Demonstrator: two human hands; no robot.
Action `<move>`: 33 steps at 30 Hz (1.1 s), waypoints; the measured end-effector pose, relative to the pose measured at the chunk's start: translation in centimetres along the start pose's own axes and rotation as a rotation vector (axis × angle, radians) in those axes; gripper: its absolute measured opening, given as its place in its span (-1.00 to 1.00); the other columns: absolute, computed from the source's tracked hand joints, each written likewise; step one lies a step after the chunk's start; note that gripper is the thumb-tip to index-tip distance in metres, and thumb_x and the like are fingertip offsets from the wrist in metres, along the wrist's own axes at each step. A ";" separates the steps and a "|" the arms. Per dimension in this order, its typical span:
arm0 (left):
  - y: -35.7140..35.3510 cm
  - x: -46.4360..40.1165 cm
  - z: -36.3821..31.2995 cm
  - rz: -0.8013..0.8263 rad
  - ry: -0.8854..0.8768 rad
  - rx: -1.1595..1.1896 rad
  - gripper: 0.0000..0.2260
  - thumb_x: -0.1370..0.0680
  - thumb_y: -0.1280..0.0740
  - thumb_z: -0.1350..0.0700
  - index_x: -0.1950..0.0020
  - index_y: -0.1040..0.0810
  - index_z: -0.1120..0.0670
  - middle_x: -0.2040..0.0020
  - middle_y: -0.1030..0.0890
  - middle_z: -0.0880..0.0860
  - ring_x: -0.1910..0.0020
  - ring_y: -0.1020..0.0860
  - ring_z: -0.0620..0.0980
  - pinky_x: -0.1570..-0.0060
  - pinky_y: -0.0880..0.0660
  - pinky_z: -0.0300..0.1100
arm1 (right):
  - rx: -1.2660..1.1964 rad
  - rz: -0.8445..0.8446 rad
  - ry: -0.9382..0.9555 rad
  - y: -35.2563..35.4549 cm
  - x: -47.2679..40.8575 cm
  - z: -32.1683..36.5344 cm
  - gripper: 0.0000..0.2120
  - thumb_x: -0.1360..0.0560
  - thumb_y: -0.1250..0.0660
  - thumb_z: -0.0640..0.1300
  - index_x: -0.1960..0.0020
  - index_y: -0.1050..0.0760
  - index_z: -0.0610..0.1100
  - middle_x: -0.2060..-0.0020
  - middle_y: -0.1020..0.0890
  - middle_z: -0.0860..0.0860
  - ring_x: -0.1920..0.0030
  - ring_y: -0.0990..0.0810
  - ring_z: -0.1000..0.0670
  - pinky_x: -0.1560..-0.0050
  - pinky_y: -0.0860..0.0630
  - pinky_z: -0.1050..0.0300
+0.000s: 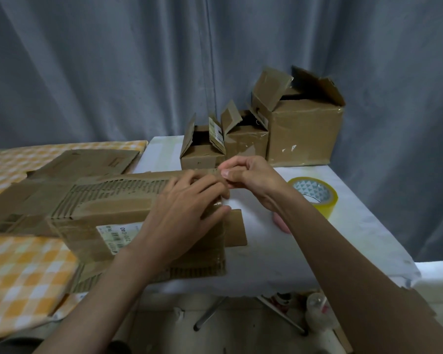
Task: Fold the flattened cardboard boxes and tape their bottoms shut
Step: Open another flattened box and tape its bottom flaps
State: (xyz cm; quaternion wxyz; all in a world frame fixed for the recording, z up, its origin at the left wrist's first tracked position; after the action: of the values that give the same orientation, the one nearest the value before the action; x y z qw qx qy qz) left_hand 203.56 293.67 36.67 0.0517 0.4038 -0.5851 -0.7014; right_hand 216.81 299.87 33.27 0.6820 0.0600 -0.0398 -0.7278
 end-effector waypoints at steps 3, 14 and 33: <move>-0.2 -0.1 -0.1 0.019 -0.031 -0.014 -0.73 -0.61 -0.09 -0.23 -0.09 -0.51 -0.16 -0.19 -0.52 -0.17 -0.24 -0.37 -0.07 -0.13 -0.34 -0.12 | 0.062 -0.027 0.079 -0.3 0.0 0.3 -0.92 -0.55 -0.35 -0.32 0.00 -0.59 -0.20 0.23 -0.62 -0.03 0.14 -0.61 0.02 -0.10 -0.61 -0.02; -0.5 -0.3 -0.1 0.119 -0.085 -0.020 -0.69 -0.61 0.00 -0.26 -0.09 -0.49 -0.22 -0.19 -0.51 -0.24 -0.28 -0.32 -0.10 -0.13 -0.31 -0.12 | 0.165 -0.044 0.210 -0.7 0.5 0.8 -0.71 -0.56 -0.32 -0.36 -0.20 -0.65 -0.14 -0.04 -0.70 -0.07 -0.09 -0.65 -0.03 -0.09 -0.62 0.16; 2.6 1.4 2.1 -0.068 0.121 0.040 -0.28 -0.30 -0.52 -0.26 -0.38 -0.40 -0.10 -0.37 -0.50 -0.12 -0.35 -0.44 -0.08 -0.27 -0.30 -0.20 | 0.368 -0.050 -0.020 -3.6 3.8 0.4 -0.45 -0.68 0.04 0.19 -0.47 -0.41 -0.09 -0.38 -0.50 -0.10 -0.38 -0.44 -0.09 -0.41 -0.32 -0.04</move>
State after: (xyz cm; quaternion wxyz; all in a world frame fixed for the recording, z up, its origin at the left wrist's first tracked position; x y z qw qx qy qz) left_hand 200.24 293.72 38.17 0.0549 0.4659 -0.5807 -0.6654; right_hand 212.95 296.29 33.00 0.6409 0.1776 -0.1777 -0.7253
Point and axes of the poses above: each hand's wrist, its own x-axis away from the middle knuckle, its own y-axis out of the back of the hand, z = x × y, the point moved 10 cm from there along -x, towards the middle knuckle
